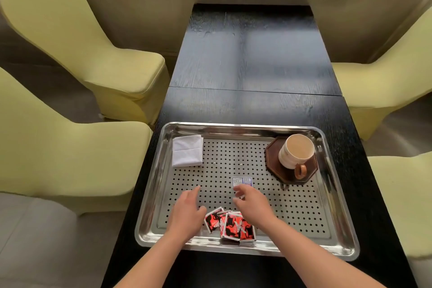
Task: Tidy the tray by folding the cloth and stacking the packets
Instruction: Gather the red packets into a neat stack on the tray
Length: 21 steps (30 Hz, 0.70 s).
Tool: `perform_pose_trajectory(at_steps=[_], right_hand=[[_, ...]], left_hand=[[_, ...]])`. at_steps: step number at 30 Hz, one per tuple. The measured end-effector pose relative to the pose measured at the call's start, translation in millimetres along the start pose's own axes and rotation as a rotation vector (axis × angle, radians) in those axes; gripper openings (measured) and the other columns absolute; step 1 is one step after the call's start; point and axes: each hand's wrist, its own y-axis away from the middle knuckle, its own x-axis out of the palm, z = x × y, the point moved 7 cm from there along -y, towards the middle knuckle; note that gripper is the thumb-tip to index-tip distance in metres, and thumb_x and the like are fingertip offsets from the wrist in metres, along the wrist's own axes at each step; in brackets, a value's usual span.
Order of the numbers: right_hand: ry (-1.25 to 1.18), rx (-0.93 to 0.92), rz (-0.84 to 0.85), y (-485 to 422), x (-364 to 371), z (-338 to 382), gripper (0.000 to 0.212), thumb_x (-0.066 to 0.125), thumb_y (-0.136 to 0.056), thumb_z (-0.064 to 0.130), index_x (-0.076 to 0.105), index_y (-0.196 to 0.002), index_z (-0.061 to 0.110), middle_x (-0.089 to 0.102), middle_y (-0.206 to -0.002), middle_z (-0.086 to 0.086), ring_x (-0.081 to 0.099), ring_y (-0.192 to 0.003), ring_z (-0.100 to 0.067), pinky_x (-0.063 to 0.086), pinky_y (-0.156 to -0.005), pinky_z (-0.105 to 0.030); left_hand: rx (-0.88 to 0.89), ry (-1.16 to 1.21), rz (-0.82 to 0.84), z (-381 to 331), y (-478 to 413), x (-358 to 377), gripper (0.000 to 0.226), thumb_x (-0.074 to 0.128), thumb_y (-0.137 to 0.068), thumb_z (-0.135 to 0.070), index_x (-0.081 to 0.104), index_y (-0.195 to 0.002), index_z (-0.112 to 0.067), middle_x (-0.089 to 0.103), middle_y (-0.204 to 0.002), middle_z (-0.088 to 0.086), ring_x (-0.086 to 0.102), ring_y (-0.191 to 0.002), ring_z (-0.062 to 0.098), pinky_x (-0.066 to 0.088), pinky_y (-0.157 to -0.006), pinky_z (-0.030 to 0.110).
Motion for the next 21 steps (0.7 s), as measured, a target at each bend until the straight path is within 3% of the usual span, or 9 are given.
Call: perform_pose_trajectory(at_steps=[8, 13, 16, 19, 21], right_hand=[[-0.089, 0.024, 0.041, -48.4, 3.3, 44.9, 0.037, 0.059, -0.098, 0.025, 0.057, -0.135, 0.021, 0.068, -0.122, 0.004, 0.065, -0.101, -0.014, 0.055, -0.093, -0.038], [-0.148, 0.071, 0.024, -89.1, 6.8, 72.7, 0.040, 0.058, -0.098, 0.022, 0.055, -0.137, 0.017, 0.065, -0.126, -0.002, 0.065, -0.106, -0.018, 0.055, -0.096, -0.041], [-0.178, 0.105, 0.014, -112.1, 11.5, 83.9, 0.045, 0.057, -0.098, 0.023, 0.051, -0.142, 0.017, 0.064, -0.125, -0.001, 0.066, -0.101, -0.019, 0.056, -0.094, -0.043], [-0.147, 0.140, -0.010, -131.8, 18.9, 88.9, 0.049, 0.058, -0.098, 0.026, 0.047, -0.145, 0.015, 0.064, -0.113, 0.000, 0.067, -0.097, -0.021, 0.055, -0.093, -0.042], [-0.124, 0.161, -0.012, -141.6, 25.1, 90.9, 0.048, 0.058, -0.098, 0.029, 0.049, -0.142, 0.012, 0.065, -0.108, -0.002, 0.066, -0.099, -0.023, 0.053, -0.092, -0.042]], left_hand=[[-0.046, -0.032, 0.002, 13.5, -38.1, -27.7, 0.066, 0.055, -0.094, -0.023, 0.030, -0.155, -0.020, 0.045, -0.146, 0.009, 0.047, -0.129, 0.023, 0.041, -0.109, 0.043], [-0.096, 0.041, 0.012, 16.3, -64.9, -44.9, 0.060, 0.055, -0.094, -0.022, 0.036, -0.151, -0.015, 0.048, -0.142, 0.006, 0.051, -0.124, 0.022, 0.045, -0.102, 0.036], [-0.245, 0.352, -0.019, 21.4, -80.7, -51.5, 0.020, 0.054, -0.092, -0.017, 0.052, -0.110, -0.025, 0.055, -0.093, -0.010, 0.055, -0.080, 0.007, 0.044, -0.067, 0.024], [-0.456, 0.858, -0.011, 26.6, -91.5, -45.4, 0.016, 0.051, -0.088, -0.006, 0.046, -0.079, -0.019, 0.040, -0.069, -0.004, 0.040, -0.058, 0.015, 0.038, -0.062, 0.031], [-0.507, 0.988, -0.014, 29.1, -98.0, -43.6, 0.013, 0.049, -0.085, -0.004, 0.046, -0.082, -0.016, 0.034, -0.070, 0.003, 0.033, -0.061, 0.018, 0.037, -0.061, 0.034]])
